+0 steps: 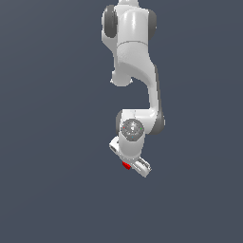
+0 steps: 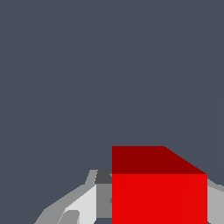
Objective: Pick up the red cube and move it to a goal position.
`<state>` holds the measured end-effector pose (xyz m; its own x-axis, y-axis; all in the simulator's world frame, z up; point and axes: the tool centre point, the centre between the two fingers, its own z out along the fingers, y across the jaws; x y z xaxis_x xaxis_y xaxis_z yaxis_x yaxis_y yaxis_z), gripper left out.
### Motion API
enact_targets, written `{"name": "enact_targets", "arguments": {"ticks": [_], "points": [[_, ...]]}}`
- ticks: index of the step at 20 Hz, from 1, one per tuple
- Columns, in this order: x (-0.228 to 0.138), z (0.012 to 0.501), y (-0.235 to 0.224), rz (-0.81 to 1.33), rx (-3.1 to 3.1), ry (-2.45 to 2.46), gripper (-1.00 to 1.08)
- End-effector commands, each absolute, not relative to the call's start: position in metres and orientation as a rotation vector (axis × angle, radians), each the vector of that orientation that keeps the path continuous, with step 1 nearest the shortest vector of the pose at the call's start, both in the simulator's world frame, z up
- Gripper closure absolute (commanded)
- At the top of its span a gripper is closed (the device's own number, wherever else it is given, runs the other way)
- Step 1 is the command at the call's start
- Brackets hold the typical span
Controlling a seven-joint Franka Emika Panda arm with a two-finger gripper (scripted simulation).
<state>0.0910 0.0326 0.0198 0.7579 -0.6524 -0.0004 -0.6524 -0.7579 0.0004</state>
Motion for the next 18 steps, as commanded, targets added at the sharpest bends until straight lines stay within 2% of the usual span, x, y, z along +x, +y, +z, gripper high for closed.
{"name": "enact_targets", "arguments": {"ticks": [1, 10, 18], "points": [[0.091, 0.021, 0.033, 0.0, 2.945, -1.093, 1.08], [0.087, 0.054, 0.038, -0.001, 2.945, -1.093, 1.08], [0.079, 0.128, 0.048, -0.001, 2.946, -1.094, 1.08]]}}
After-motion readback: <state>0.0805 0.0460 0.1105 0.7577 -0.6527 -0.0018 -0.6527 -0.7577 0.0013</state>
